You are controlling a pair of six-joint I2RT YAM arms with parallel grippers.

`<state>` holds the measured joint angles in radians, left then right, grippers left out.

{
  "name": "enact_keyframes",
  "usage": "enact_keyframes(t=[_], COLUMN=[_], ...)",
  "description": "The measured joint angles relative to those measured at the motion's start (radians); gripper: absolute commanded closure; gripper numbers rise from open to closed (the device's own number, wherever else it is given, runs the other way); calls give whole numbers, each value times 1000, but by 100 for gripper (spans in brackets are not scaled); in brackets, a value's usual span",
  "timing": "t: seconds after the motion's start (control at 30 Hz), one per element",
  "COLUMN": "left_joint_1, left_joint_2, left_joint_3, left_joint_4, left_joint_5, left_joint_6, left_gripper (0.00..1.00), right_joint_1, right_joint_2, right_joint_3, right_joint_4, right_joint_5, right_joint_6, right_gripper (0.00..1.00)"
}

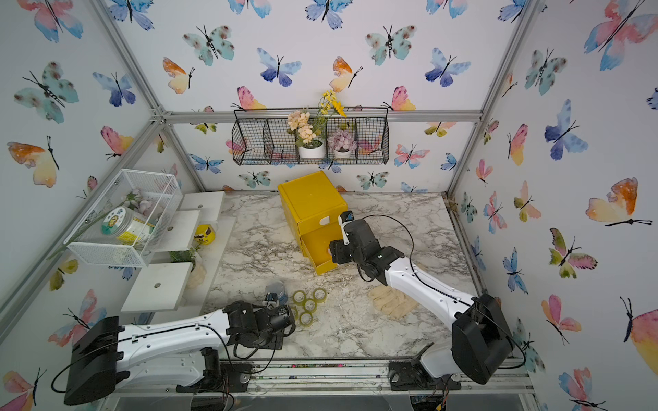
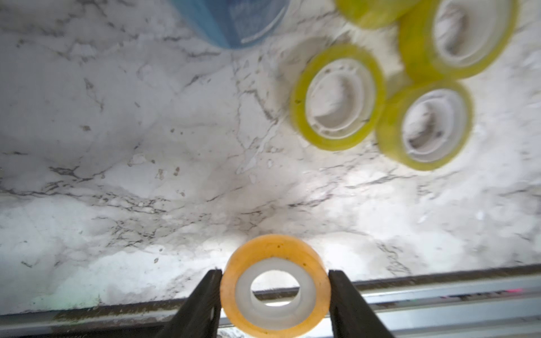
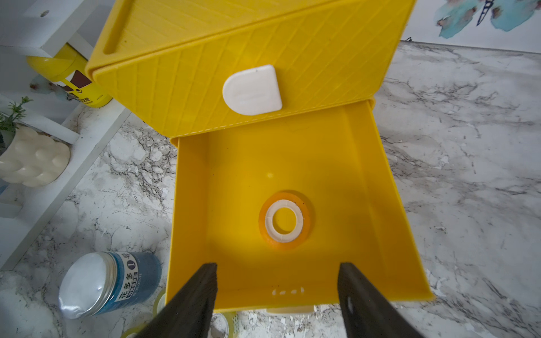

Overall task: Place the transparent tape into the drawer according to color
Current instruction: Place the tape in the drawer.

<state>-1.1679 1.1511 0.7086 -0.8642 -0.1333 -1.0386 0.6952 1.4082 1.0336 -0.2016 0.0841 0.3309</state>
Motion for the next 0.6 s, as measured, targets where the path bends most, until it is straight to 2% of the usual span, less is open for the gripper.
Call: enact_keyframes(t=[0.13, 0.33, 0.47, 0.6], left_joint_1=[40, 165, 241, 266], left_joint_2=[-12, -7, 72, 211], left_joint_3=[111, 272, 423, 578], left_joint_4=[-37, -12, 39, 116], left_joint_5=[-19, -61, -79, -89], left_joint_6=[32, 135, 230, 309], left_gripper=[58, 58, 58, 58], right_joint_1=[0, 0, 0, -1], right_joint_2=[-32, -103, -154, -206], right_joint_3=[-19, -63, -97, -124], right_joint_4=[1, 2, 0, -1], right_joint_5=[26, 77, 123, 169], right_joint_6=[10, 39, 60, 79], right_gripper=[29, 29, 29, 28])
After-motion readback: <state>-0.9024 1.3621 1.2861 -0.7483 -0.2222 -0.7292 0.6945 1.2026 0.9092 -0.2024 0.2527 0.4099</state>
